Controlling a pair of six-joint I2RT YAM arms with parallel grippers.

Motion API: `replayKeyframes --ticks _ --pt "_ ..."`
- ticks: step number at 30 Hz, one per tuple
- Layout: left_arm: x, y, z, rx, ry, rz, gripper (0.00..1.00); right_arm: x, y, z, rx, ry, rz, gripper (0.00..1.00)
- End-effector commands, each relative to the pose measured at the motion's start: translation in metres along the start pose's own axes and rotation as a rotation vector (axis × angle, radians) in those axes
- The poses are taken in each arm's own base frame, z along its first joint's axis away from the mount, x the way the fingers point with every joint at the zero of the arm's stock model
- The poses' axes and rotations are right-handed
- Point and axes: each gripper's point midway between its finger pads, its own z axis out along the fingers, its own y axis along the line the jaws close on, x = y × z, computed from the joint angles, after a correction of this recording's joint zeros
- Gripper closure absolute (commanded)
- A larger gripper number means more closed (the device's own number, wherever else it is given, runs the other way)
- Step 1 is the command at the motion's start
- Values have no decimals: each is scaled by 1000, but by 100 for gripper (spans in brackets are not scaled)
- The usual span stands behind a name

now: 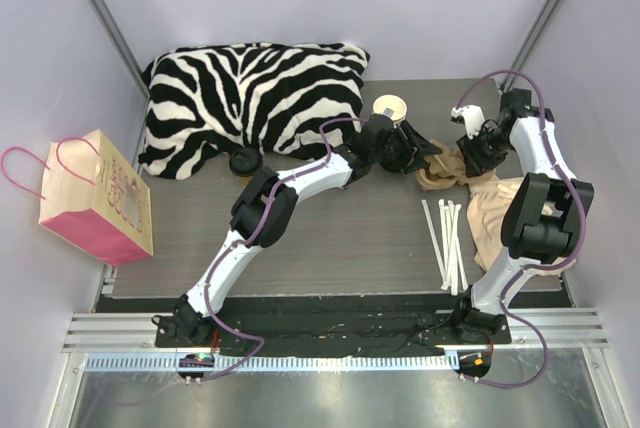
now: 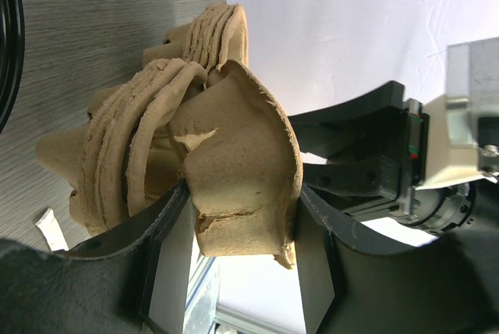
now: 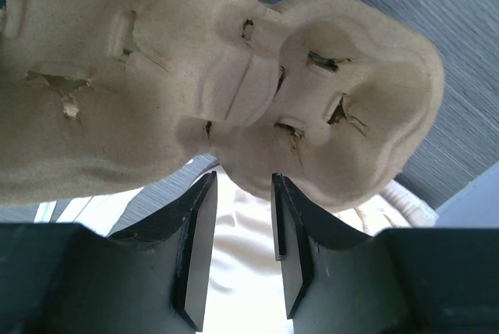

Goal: Pack the takeout coffee

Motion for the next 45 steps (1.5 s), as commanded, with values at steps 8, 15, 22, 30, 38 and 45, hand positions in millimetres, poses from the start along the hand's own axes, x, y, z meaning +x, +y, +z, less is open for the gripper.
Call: replayKeyframes --ticks 8,15,22,30,38,45 --pt "2 -61 -19 137 8 46 100 -11 1 9 -24 -11 -27 62" --pt "0 -59 -20 134 9 48 100 -17 3 4 -41 -24 -30 81" --pt "1 -57 -19 131 10 52 100 -19 6 -1 -53 -28 -30 99" --pt "-5 -65 -27 143 -7 72 38 -28 2 -10 -3 -75 -13 99" --pt "-8 -30 -22 53 -20 61 16 -34 0 -20 32 -103 7 99" --pt "-10 -16 -18 26 -29 69 11 -37 -8 -28 48 -126 44 99"
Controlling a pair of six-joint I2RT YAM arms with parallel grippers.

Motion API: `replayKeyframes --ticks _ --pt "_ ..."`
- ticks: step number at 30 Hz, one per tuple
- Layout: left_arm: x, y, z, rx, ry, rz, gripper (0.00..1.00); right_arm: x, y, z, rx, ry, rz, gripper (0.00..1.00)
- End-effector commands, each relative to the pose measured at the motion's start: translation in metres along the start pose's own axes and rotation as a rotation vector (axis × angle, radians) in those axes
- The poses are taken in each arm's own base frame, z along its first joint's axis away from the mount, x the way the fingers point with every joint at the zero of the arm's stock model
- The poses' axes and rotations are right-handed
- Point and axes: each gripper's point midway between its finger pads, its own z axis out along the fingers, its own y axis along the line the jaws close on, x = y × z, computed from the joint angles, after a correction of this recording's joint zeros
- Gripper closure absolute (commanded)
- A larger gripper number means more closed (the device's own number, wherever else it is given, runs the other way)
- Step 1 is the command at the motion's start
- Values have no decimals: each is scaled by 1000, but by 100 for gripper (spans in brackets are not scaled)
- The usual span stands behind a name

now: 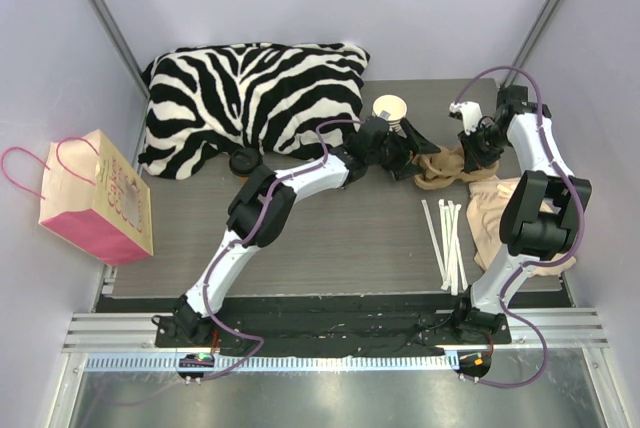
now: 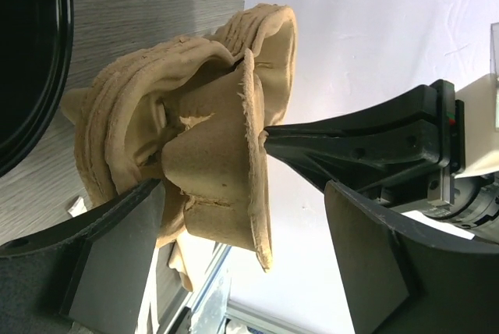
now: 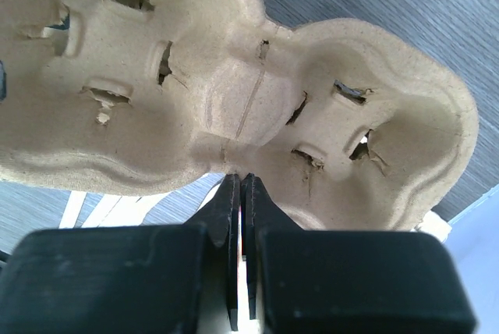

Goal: Pack the takeout coffee

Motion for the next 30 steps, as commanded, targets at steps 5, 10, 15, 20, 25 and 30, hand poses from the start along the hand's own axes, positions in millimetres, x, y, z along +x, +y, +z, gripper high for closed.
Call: replayKeyframes --ticks 5,10,15,20,25,30 --pt "-8 -36 -9 70 -32 68 10 -27 -18 -33 73 -128 32 99" --pt "-8 -90 -24 219 -34 174 5 -19 -21 -27 74 -102 61 99" --pt "-16 -133 -58 259 -75 310 1 -22 -25 -28 91 -114 98 99" --pt "-25 -138 -93 233 -91 495 0 -33 -31 -36 121 -150 136 99" --pt "-16 -121 -112 177 -46 615 1 -41 -32 -43 133 -177 151 99" --pt "-4 -112 -139 164 -26 752 2 -46 -24 -57 130 -204 152 99"
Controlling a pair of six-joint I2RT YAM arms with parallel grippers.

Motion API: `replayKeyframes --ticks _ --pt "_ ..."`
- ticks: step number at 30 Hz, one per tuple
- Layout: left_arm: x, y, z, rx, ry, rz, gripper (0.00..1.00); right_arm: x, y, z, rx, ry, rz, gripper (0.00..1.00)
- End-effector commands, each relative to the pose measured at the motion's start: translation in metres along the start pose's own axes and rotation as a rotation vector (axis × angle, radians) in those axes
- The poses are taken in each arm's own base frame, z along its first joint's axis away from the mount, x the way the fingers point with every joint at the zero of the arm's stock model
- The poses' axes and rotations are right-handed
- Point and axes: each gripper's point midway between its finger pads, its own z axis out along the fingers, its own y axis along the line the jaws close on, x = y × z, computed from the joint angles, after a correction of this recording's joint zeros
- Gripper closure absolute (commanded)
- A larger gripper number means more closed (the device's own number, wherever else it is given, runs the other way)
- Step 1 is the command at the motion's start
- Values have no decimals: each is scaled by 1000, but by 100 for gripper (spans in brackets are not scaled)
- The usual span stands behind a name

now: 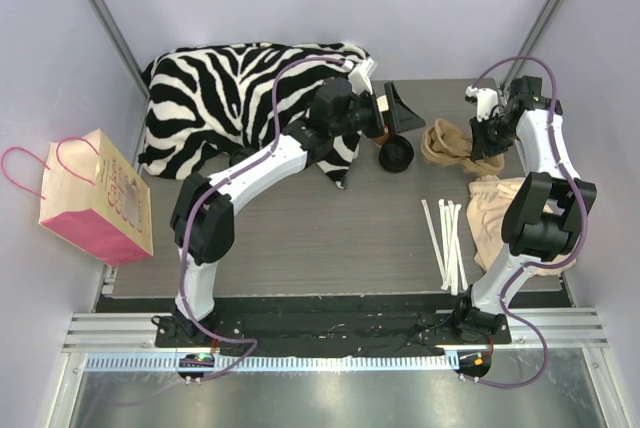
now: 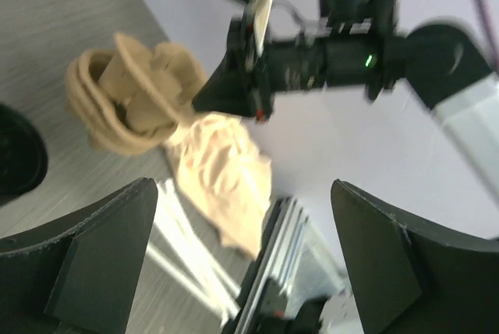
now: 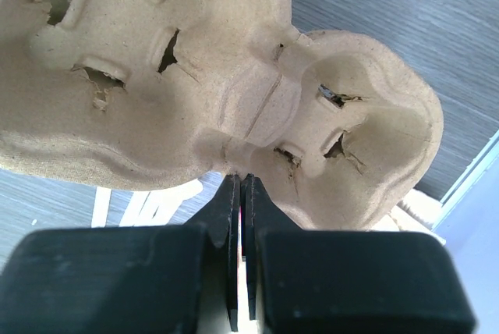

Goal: Pack the takeout coffee

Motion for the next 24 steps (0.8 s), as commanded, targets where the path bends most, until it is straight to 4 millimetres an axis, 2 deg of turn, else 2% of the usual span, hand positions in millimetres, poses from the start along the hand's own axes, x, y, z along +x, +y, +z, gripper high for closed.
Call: replayKeyframes --ticks 1,2,3,4,5,6,7,8,9,11,12,13,14,15,16,17,18,19,20,22,23,24 --pt "25 3 -28 3 84 256 2 -34 4 -42 43 -137 -18 99" --pt "19 -10 -41 20 67 337 2 -33 8 -45 36 -134 -17 99" --pt "34 2 -49 -12 103 400 3 -33 11 -48 31 -136 -18 99" --pt "34 8 -56 -12 111 617 5 -32 15 -51 22 -136 -14 99" --pt "37 5 -64 -11 111 724 7 -30 20 -57 17 -135 -13 99" --pt "50 3 -80 2 130 859 7 -31 25 -59 10 -135 -12 99" --pt "49 4 -88 8 124 1102 8 -31 30 -62 -2 -138 -1 99" --pt "73 30 -99 -15 177 1199 9 -28 38 -69 -12 -138 4 99" --pt "65 3 -109 22 83 1313 9 -29 45 -72 -25 -138 6 99" --pt "76 5 -121 52 80 1521 11 -20 69 -79 -76 -125 28 99" --pt "95 12 -127 70 86 1566 12 -17 79 -79 -92 -113 27 99" --pt "97 5 -135 81 65 1612 14 -10 95 -74 -121 -87 20 99" --pt "101 6 -139 79 68 1666 14 -9 106 -76 -134 -91 29 99" --pt "116 10 -142 92 76 1689 15 -7 116 -80 -137 -104 22 99" --pt "118 6 -145 94 58 1711 16 -2 135 -74 -172 -82 7 99" --pt "121 7 -146 82 53 1730 16 -3 146 -72 -192 -90 -1 99" --pt "132 5 -146 103 44 1788 17 -1 159 -70 -216 -84 21 99" --pt "137 5 -146 104 35 1817 17 6 167 -68 -233 -75 40 99" --pt "141 7 -145 102 28 1855 17 1 191 -63 -276 -76 -9 99" --pt "150 8 -145 108 -12 1949 17 6 214 -57 -332 -56 18 99" --pt "160 18 -144 113 6 1969 18 3 228 -54 -355 -64 -3 99" --pt "158 9 -142 122 -49 2010 18 3 236 -52 -375 -57 -2 99"
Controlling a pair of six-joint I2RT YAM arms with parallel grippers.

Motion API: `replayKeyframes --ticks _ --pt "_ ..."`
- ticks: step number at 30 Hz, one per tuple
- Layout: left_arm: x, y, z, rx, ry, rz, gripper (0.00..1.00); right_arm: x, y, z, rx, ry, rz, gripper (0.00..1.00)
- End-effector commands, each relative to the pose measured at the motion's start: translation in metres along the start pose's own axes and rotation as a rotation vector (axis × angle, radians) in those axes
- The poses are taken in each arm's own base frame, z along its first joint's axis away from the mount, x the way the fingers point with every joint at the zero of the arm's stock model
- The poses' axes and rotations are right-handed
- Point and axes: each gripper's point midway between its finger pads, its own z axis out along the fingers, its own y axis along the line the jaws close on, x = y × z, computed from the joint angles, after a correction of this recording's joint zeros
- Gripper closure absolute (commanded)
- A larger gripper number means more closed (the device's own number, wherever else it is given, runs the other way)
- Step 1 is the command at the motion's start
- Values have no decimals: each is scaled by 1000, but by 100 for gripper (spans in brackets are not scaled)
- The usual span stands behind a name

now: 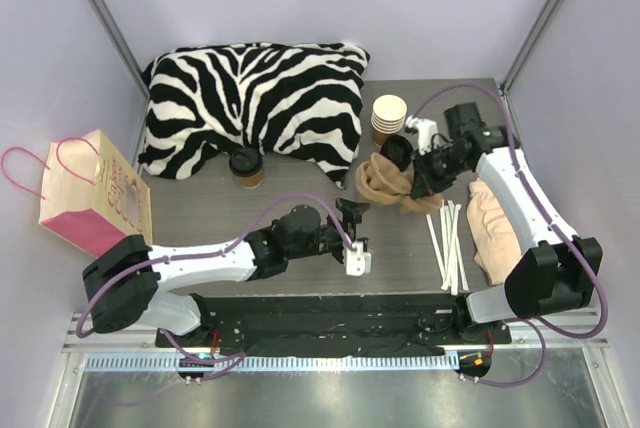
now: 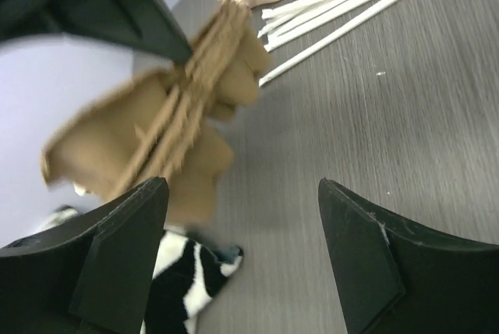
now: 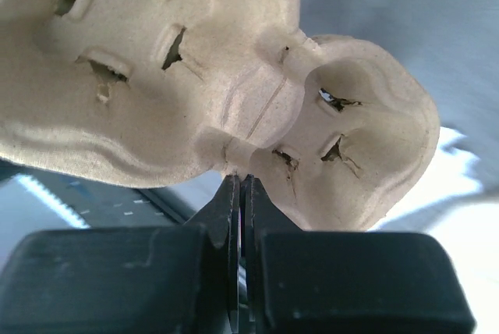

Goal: Pack the takeout coffee

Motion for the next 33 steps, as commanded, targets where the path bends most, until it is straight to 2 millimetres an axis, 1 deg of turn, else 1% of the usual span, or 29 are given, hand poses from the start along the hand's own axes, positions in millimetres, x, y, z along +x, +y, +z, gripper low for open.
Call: replayKeyframes --ticks 1,2,4,5,6,8,9,11,15,16,17,19,22,25,28,33 --pt "-22 24 6 -168 -89 273 19 -15 40 18 -94 -50 55 99" --pt "-20 22 11 -177 -92 281 20 -14 49 24 -112 -40 47 99" --pt "-15 18 17 -178 -73 302 21 -10 56 35 -122 -17 62 99" --pt "-10 15 23 -183 -68 314 21 -8 62 39 -126 -7 49 99" --pt "-8 14 25 -191 -64 326 21 -4 63 44 -124 8 55 99" --pt "-8 19 29 -223 -72 367 21 -4 63 48 -105 9 64 99" --pt "-2 14 35 -214 -60 372 22 -4 67 50 -105 14 58 99" --pt "2 13 39 -217 -46 379 24 -6 66 52 -90 10 68 99" --pt "13 -2 41 -179 -39 405 28 -8 69 52 -91 8 75 99" --pt "18 -10 39 -162 -38 412 28 -8 69 52 -89 8 77 99" --pt "17 -10 38 -171 -43 423 28 -8 68 52 -86 8 77 99" --pt "24 -13 37 -167 -23 424 30 -8 69 51 -89 9 76 99" --pt "35 -6 37 -189 28 418 32 -6 72 50 -101 19 71 99" --pt "43 -6 39 -185 51 422 33 -7 76 48 -118 24 66 99" --pt "43 -6 40 -186 50 439 34 -6 80 48 -123 35 61 99" --pt "27 -7 37 -178 -20 459 34 -7 80 49 -110 38 60 99"
